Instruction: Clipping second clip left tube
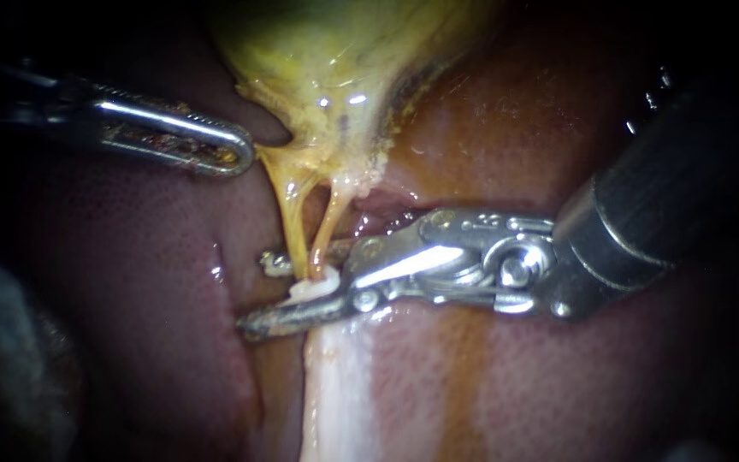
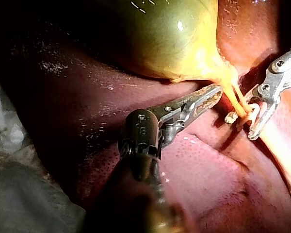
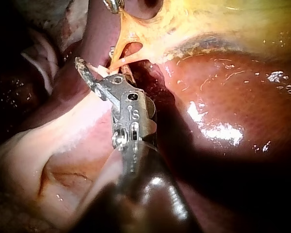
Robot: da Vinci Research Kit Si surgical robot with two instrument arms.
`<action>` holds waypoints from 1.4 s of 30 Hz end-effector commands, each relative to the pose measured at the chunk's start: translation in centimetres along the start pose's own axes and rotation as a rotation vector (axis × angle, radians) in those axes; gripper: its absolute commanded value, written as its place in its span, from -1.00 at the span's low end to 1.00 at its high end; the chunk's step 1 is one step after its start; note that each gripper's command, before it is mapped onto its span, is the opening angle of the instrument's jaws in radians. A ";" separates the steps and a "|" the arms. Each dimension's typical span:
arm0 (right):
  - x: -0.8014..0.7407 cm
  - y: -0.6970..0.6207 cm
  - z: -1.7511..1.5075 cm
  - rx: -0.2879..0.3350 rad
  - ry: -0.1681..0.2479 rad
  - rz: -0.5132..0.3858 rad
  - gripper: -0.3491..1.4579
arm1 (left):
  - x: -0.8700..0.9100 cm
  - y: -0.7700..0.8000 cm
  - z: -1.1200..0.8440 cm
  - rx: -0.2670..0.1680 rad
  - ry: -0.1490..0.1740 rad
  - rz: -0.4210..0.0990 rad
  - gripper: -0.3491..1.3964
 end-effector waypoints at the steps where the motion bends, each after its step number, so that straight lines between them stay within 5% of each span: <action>1: 0.00 0.00 -0.01 0.001 0.000 -0.001 -0.13 | 0.00 0.00 0.00 -0.001 0.000 0.001 -1.00; 26: -0.27 0.02 -0.95 -0.020 -0.030 -0.007 -0.10 | -0.03 -0.05 -0.05 -0.004 -0.001 0.003 -1.00; 42: 0.00 -0.11 -0.90 -0.004 0.007 0.011 -0.10 | -0.04 -0.07 -0.06 -0.004 -0.002 0.004 -1.00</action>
